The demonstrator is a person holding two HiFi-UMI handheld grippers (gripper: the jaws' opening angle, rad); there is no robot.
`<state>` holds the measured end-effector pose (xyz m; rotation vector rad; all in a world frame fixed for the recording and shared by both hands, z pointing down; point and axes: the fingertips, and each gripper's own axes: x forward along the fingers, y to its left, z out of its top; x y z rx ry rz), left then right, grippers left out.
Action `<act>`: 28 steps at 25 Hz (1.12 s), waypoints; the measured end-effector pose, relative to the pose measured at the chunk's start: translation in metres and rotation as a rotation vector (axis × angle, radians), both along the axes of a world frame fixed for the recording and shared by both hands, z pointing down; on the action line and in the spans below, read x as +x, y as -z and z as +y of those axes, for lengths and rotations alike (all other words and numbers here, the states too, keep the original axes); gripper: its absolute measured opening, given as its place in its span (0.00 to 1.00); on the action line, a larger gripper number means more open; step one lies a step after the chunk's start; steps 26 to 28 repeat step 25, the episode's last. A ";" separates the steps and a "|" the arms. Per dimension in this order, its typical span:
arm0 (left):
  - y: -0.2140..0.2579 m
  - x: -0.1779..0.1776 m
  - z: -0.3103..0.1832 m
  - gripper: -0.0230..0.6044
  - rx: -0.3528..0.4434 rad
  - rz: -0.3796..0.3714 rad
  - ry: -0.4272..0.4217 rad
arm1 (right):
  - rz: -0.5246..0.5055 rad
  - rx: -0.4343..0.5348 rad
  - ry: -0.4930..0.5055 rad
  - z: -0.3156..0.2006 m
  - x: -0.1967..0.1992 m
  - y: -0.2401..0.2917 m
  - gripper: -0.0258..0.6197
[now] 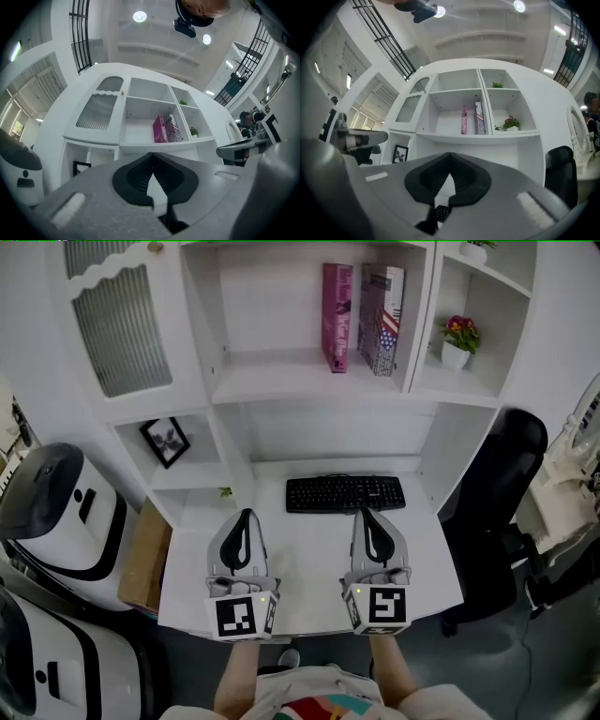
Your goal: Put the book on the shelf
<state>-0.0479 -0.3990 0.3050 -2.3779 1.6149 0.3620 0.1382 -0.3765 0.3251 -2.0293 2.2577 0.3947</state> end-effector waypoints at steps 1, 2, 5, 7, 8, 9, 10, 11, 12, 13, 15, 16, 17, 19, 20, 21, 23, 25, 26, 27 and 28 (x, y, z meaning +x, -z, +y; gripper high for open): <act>-0.002 0.002 0.001 0.04 -0.006 -0.003 -0.003 | -0.002 -0.008 -0.001 0.000 0.001 -0.002 0.04; -0.002 0.004 0.001 0.04 -0.008 -0.008 -0.005 | -0.002 -0.011 -0.002 0.000 0.001 -0.003 0.04; 0.002 0.011 0.002 0.04 -0.005 -0.017 -0.010 | -0.004 0.004 0.001 0.001 0.004 0.002 0.04; 0.004 0.013 0.002 0.04 0.000 -0.023 -0.013 | -0.004 0.008 0.003 0.001 0.004 0.003 0.05; 0.005 0.014 0.002 0.04 0.001 -0.024 -0.013 | -0.007 0.006 0.004 0.001 0.005 0.002 0.04; 0.005 0.014 0.003 0.04 0.001 -0.025 -0.011 | -0.013 0.001 0.005 0.001 0.005 0.000 0.04; 0.006 0.014 0.003 0.04 0.000 -0.026 -0.010 | -0.020 -0.004 0.006 0.000 0.006 -0.001 0.04; 0.006 0.014 0.002 0.04 -0.001 -0.026 -0.008 | -0.024 -0.008 0.007 0.000 0.005 -0.002 0.04; 0.006 0.013 0.002 0.04 -0.001 -0.025 -0.006 | -0.024 -0.008 0.008 0.000 0.005 -0.003 0.04; 0.006 0.013 0.002 0.04 -0.003 -0.024 -0.005 | -0.023 -0.008 0.010 0.000 0.004 -0.002 0.05; 0.005 0.011 0.001 0.04 -0.006 -0.021 -0.003 | -0.022 -0.009 0.015 0.000 0.003 -0.002 0.04; 0.005 0.011 0.001 0.04 -0.008 -0.020 -0.001 | -0.024 -0.012 0.018 -0.001 0.002 -0.002 0.04; 0.004 0.010 0.001 0.04 -0.011 -0.019 0.000 | -0.027 -0.015 0.022 -0.001 0.002 -0.002 0.04; 0.003 0.009 0.001 0.04 -0.015 -0.017 0.003 | -0.036 -0.017 0.030 -0.001 0.001 -0.002 0.05; 0.002 0.008 0.000 0.04 -0.017 -0.015 0.005 | -0.038 -0.015 0.032 0.000 0.001 -0.001 0.05; 0.001 0.007 0.000 0.04 -0.020 -0.013 0.008 | -0.036 -0.014 0.031 0.001 0.001 -0.001 0.04; 0.000 0.005 -0.001 0.04 -0.027 -0.011 0.013 | -0.020 -0.008 0.024 0.001 0.001 0.000 0.04; -0.001 0.005 -0.002 0.04 -0.032 -0.009 0.016 | 0.004 -0.001 0.016 0.002 0.001 0.002 0.05; -0.001 0.005 -0.002 0.04 -0.032 -0.009 0.016 | 0.004 -0.001 0.016 0.002 0.001 0.002 0.05; -0.001 0.005 -0.002 0.04 -0.032 -0.009 0.016 | 0.004 -0.001 0.016 0.002 0.001 0.002 0.05; -0.001 0.005 -0.002 0.04 -0.032 -0.009 0.016 | 0.004 -0.001 0.016 0.002 0.001 0.002 0.05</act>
